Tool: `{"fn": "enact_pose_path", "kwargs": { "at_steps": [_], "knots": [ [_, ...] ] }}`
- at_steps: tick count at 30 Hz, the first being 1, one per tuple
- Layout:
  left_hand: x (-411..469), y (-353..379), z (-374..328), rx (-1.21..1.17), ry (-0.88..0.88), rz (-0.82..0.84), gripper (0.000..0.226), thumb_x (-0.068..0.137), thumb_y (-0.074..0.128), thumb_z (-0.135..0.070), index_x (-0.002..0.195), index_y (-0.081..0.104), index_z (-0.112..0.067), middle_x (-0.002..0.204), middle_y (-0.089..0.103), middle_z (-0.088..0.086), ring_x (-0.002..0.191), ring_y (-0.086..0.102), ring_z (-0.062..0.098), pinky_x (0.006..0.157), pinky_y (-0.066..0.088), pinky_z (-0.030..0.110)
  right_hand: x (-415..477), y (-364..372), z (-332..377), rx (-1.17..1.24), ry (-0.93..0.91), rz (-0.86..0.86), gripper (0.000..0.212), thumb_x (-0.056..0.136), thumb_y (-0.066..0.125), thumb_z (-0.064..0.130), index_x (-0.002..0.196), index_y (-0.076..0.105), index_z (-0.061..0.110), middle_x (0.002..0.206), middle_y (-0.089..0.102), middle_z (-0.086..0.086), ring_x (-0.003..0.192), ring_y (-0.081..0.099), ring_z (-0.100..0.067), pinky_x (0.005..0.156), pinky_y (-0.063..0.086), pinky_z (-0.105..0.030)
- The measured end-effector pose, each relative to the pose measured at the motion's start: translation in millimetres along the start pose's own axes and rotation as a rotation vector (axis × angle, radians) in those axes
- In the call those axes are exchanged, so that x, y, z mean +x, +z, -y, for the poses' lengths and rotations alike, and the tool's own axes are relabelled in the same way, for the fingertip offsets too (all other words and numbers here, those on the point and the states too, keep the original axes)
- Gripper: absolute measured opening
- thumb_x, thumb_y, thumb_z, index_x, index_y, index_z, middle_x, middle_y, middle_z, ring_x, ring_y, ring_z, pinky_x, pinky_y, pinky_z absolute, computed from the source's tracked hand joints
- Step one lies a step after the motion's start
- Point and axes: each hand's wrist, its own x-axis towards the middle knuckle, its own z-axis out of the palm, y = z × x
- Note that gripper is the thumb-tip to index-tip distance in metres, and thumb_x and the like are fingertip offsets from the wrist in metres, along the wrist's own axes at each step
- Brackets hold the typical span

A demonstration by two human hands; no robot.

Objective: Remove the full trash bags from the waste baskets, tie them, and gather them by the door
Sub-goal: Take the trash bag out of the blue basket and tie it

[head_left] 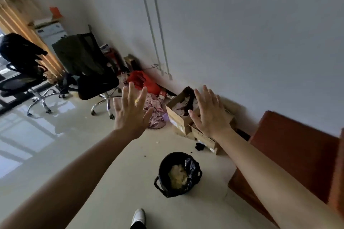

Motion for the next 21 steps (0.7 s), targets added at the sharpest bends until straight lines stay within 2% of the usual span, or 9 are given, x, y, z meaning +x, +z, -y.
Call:
{"fn": "enact_pose_path", "kwargs": {
  "at_steps": [3, 5, 7, 11, 16, 19, 21],
  "knots": [
    [50, 40, 15, -0.022, 0.131, 0.072, 0.074, 0.097, 0.018, -0.065, 0.160, -0.001, -0.031, 0.166, -0.019, 0.013, 0.154, -0.010, 0.036, 0.118, 0.007, 0.067, 14, 29, -6, -0.038, 0.148, 0.013, 0.074, 0.102, 0.021, 0.059, 0.159, -0.008, 0.023, 0.167, -0.010, -0.011, 0.154, -0.002, -0.032, 0.124, 0.008, -0.053],
    [84, 73, 28, -0.073, 0.216, 0.134, 0.073, 0.098, 0.022, -0.063, 0.160, -0.001, -0.031, 0.166, -0.018, 0.014, 0.154, -0.008, 0.037, 0.118, 0.010, 0.068, 21, 55, -4, -0.066, 0.300, 0.020, 0.073, 0.103, 0.020, 0.059, 0.159, -0.007, 0.022, 0.167, -0.009, -0.012, 0.154, -0.001, -0.032, 0.124, 0.009, -0.053],
    [111, 103, 39, -0.111, 0.286, 0.192, 0.073, 0.099, 0.028, -0.061, 0.160, 0.003, -0.030, 0.166, -0.015, 0.015, 0.154, -0.003, 0.040, 0.116, 0.014, 0.069, 25, 80, 2, -0.085, 0.454, 0.026, 0.074, 0.103, 0.019, 0.060, 0.159, -0.004, 0.019, 0.167, -0.004, -0.015, 0.154, 0.004, -0.034, 0.124, 0.012, -0.051],
    [136, 172, 56, -0.207, 0.352, 0.326, 0.071, 0.099, 0.016, -0.062, 0.159, -0.004, -0.032, 0.167, -0.017, 0.012, 0.154, -0.009, 0.035, 0.119, 0.008, 0.066, 26, 134, 25, -0.103, 0.655, 0.123, 0.075, 0.101, 0.020, 0.062, 0.160, 0.005, 0.016, 0.165, 0.009, -0.018, 0.151, 0.017, -0.035, 0.121, 0.018, -0.048],
    [119, 285, 63, -0.370, 0.223, 0.545, 0.069, 0.100, 0.018, -0.061, 0.160, -0.002, -0.031, 0.168, -0.015, 0.008, 0.155, -0.004, 0.030, 0.121, 0.013, 0.057, -8, 236, 32, 0.016, 0.827, 0.252, 0.075, 0.099, 0.015, 0.064, 0.159, 0.004, 0.021, 0.166, 0.012, -0.014, 0.153, 0.014, -0.030, 0.123, 0.019, -0.047],
    [93, 364, 67, -0.446, 0.107, 0.672, 0.067, 0.102, 0.021, -0.058, 0.160, 0.000, -0.031, 0.169, -0.009, 0.006, 0.155, 0.000, 0.029, 0.121, 0.014, 0.053, -36, 319, 23, 0.201, 1.028, 0.259, 0.071, 0.101, 0.024, 0.060, 0.159, 0.014, 0.019, 0.165, 0.019, -0.010, 0.152, 0.017, -0.027, 0.122, 0.021, -0.046],
    [63, 438, 68, -0.502, -0.035, 0.768, 0.066, 0.103, 0.023, -0.056, 0.160, 0.006, -0.029, 0.169, 0.001, 0.005, 0.154, 0.005, 0.029, 0.121, 0.015, 0.051, -59, 396, 8, 0.334, 1.148, 0.269, 0.069, 0.102, 0.029, 0.056, 0.157, 0.021, 0.016, 0.163, 0.026, -0.009, 0.151, 0.023, -0.026, 0.120, 0.023, -0.044]
  ]
}}
